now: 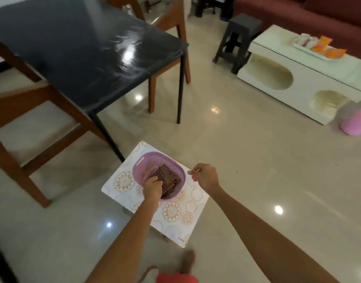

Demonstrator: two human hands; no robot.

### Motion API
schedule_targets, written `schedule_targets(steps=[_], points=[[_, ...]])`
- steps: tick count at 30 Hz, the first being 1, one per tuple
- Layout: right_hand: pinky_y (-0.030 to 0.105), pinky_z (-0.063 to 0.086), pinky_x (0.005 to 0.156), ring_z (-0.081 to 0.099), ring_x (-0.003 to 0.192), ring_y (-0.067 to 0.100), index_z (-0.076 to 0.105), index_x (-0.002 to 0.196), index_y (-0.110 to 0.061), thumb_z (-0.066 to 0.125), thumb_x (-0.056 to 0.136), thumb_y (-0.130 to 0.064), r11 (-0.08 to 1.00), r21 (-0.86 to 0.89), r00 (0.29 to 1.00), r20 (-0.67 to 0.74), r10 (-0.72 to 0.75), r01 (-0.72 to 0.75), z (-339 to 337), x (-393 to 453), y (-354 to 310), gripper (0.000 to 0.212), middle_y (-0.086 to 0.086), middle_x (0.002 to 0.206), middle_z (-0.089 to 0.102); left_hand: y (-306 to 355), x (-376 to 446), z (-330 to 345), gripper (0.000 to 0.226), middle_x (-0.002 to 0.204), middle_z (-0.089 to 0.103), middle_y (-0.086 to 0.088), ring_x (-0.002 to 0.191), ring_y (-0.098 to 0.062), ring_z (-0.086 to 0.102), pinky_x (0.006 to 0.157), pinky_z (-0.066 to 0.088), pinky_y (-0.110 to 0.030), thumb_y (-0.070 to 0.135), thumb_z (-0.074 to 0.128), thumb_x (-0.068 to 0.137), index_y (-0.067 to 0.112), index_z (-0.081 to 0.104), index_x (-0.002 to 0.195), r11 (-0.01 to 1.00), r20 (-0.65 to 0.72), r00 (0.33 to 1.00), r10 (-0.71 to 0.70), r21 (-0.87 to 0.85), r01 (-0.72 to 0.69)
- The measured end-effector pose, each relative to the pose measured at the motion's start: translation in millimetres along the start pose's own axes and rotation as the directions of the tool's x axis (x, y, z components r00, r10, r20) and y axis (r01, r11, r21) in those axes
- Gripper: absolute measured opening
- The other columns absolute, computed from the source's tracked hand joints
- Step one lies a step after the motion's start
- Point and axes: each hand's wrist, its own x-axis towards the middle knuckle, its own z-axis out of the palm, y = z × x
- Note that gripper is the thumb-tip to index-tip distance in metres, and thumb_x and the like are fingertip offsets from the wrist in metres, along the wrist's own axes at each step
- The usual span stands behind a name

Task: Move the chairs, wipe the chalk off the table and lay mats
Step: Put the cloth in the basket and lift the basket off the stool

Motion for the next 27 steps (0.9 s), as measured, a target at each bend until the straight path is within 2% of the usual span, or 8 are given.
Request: schedule_targets(steps=[4, 8, 10, 12, 16, 20, 23, 27], points=[[0.029, 0.045, 0.074, 0.061, 0.079, 0.022, 0.074, 0.088, -0.003, 0.058, 0.090, -0.009, 0.982, -0.106, 0.976, 0.167, -0.139, 0.158, 10, 33, 2, 0.016, 0.013, 0.085, 0.071, -12, 17, 11, 0.044, 0.130, 0.052, -0.015, 0.118, -0.032, 0.047, 0.098, 0.045, -0.044, -0.002, 0.041, 0.090, 0.011, 0.054, 0.130, 0.996, -0.176, 0.983, -0.047, -0.077, 0.034], [0.023, 0.042, 0.084, 0.064, 0.101, 0.025, 0.072, 0.107, -0.004, 0.047, 0.095, -0.002, 0.938, -0.176, 0.908, 0.354, -0.223, 0.299, 17, 68, 7, 0.028, 0.012, 0.108, 0.072, -16, 37, 34, 0.037, 0.117, 0.058, -0.012, 0.101, -0.025, 0.053, 0.082, 0.047, -0.035, 0.007, 0.039, 0.095, 0.016, 0.057, 0.125, 0.994, -0.369, 0.927, -0.072, -0.104, 0.036], [0.020, 0.039, 0.092, 0.059, 0.114, 0.024, 0.066, 0.120, -0.004, 0.045, 0.096, 0.001, 0.940, -0.164, 0.904, 0.364, -0.224, 0.299, 18, 84, 9, 0.032, 0.011, 0.123, 0.066, -17, 40, 42, 0.034, 0.112, 0.059, -0.014, 0.100, -0.027, 0.055, 0.082, 0.048, -0.036, 0.004, 0.041, 0.094, 0.011, 0.057, 0.122, 0.999, -0.511, 0.858, -0.048, -0.015, 0.047], [0.021, 0.036, 0.097, 0.053, 0.124, 0.024, 0.059, 0.129, -0.004, 0.047, 0.096, 0.001, 0.948, -0.162, 0.906, 0.374, -0.198, 0.274, 19, 102, 13, 0.035, 0.011, 0.133, 0.059, -20, 42, 46, 0.031, 0.116, 0.055, -0.019, 0.110, -0.036, 0.051, 0.085, 0.047, -0.042, 0.003, 0.048, 0.090, 0.003, 0.052, 0.121, 0.976, -0.649, 0.758, -0.069, 0.113, 0.185], [0.026, 0.035, 0.104, 0.048, 0.130, 0.027, 0.049, 0.138, -0.005, 0.053, 0.096, -0.003, 0.946, -0.236, 0.890, 0.446, -0.097, 0.221, 29, 136, 33, 0.042, 0.012, 0.144, 0.048, -45, 44, 44, 0.052, 0.137, 0.039, -0.024, 0.126, -0.041, 0.037, 0.098, 0.039, -0.049, 0.016, 0.055, 0.091, 0.004, 0.034, 0.137, 0.890, -0.612, 0.714, -0.339, 0.036, 0.454], [0.020, 0.036, 0.096, 0.043, 0.133, 0.026, 0.041, 0.144, -0.009, 0.055, 0.095, -0.006, 0.926, -0.306, 0.861, 0.507, -0.036, 0.220, 49, 162, 52, 0.051, 0.011, 0.149, 0.041, -73, 56, 49, 0.043, 0.131, 0.052, -0.021, 0.118, -0.038, 0.050, 0.097, 0.045, -0.044, 0.013, 0.049, 0.094, 0.007, 0.041, 0.137, 0.923, -0.568, 0.777, -0.273, 0.072, 0.377], [0.015, 0.035, 0.081, 0.049, 0.127, 0.025, 0.040, 0.145, -0.011, 0.055, 0.093, -0.001, 0.905, -0.337, 0.827, 0.561, -0.028, 0.259, 62, 178, 62, 0.055, 0.009, 0.146, 0.047, -75, 63, 55, 0.035, 0.124, 0.058, -0.019, 0.110, -0.036, 0.057, 0.083, 0.046, -0.037, 0.011, 0.040, 0.098, 0.006, 0.046, 0.132, 0.941, -0.637, 0.729, -0.249, 0.019, 0.339], [0.030, 0.040, 0.097, 0.040, 0.135, 0.031, 0.022, 0.151, -0.008, 0.060, 0.093, -0.008, 0.856, -0.435, 0.795, 0.604, 0.048, 0.279, 74, 200, 74, 0.069, 0.013, 0.152, 0.035, -81, 69, 58, 0.028, 0.115, 0.062, -0.016, 0.103, -0.033, 0.060, 0.074, 0.041, -0.032, 0.018, 0.038, 0.100, 0.006, 0.052, 0.121, 0.934, -0.702, 0.679, -0.215, 0.056, 0.354]])
